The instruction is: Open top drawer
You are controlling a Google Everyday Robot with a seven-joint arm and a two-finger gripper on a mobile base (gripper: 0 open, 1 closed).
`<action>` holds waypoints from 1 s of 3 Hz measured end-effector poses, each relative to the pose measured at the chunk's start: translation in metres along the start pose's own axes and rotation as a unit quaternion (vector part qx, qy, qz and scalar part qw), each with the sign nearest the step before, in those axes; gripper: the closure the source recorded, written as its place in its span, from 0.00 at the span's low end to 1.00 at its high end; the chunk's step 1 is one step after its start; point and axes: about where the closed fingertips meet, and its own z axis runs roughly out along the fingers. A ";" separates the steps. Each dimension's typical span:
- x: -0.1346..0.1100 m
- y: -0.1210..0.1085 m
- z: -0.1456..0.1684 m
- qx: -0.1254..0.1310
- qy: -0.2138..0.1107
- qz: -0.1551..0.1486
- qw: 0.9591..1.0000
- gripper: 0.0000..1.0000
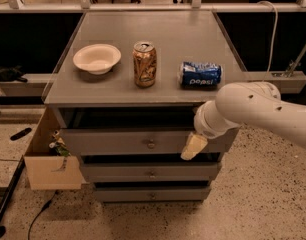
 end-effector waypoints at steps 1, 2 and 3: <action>0.006 0.003 -0.001 -0.002 0.001 0.006 1.000 0.00; 0.019 0.006 -0.002 -0.007 0.003 0.019 1.000 0.00; 0.027 0.019 0.005 -0.031 0.017 0.013 0.999 0.00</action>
Offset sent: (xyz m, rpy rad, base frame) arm -0.0151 -0.0305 -0.0151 0.0255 0.0487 -0.0590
